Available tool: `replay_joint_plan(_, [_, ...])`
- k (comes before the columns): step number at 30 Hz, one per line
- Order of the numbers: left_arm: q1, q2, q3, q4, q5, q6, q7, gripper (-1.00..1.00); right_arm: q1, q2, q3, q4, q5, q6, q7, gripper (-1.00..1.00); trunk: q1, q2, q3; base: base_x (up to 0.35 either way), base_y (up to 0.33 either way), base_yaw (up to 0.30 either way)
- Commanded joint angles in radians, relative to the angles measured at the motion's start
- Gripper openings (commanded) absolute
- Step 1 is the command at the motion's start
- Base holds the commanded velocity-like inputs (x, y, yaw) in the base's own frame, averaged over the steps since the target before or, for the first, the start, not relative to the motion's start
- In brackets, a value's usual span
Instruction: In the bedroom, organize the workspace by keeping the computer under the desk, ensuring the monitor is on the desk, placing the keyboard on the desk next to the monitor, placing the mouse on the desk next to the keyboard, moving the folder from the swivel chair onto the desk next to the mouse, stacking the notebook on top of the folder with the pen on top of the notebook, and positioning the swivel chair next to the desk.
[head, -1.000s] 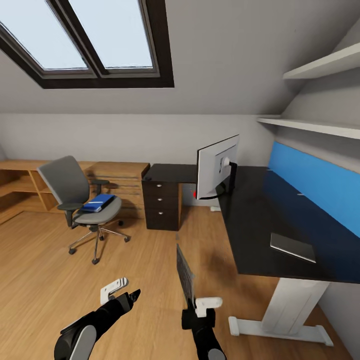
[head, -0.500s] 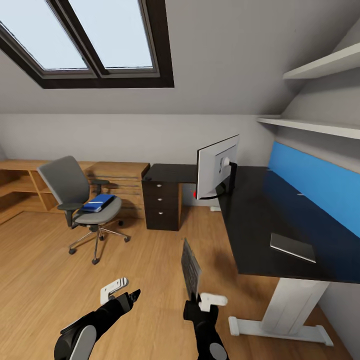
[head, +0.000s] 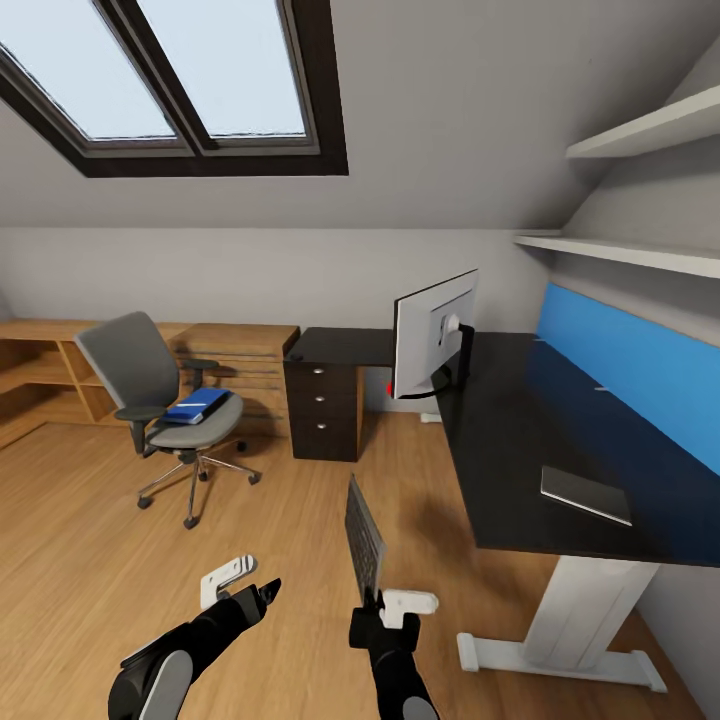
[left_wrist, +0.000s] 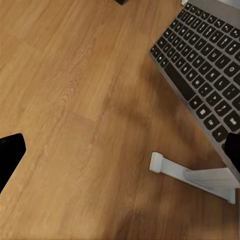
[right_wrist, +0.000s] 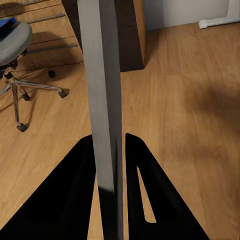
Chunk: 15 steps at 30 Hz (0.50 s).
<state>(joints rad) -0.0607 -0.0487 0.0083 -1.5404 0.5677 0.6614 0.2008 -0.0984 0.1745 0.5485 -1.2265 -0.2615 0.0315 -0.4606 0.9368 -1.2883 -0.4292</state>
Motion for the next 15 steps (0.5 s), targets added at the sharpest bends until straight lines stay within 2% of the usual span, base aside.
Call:
replay_joint_plan(1, [-0.001, -0.001, -0.010, -0.001, 0.009, 0.004, 0.008, 1.00, -0.001, 0.000, 0.002, 0.002, 0.034, 0.000, -0.005, -1.00, 0.000, -0.001, -0.001, 0.245, 0.200, 0.198])
replay_joint_plan(5, [-0.001, 0.000, -0.013, -0.001, 0.009, 0.004, 0.009, 1.00, -0.001, 0.000, 0.002, 0.002, 0.057, -0.001, -0.006, -1.00, 0.000, -0.001, 0.001, 0.257, 0.207, 0.238])
replay_joint_plan(15, [-0.001, 0.000, -0.013, -0.001, 0.009, 0.004, 0.008, 1.00, -0.001, 0.000, 0.002, 0.002, 0.061, -0.001, -0.006, -1.00, 0.000, -0.001, 0.004, 0.262, 0.234, 0.244])
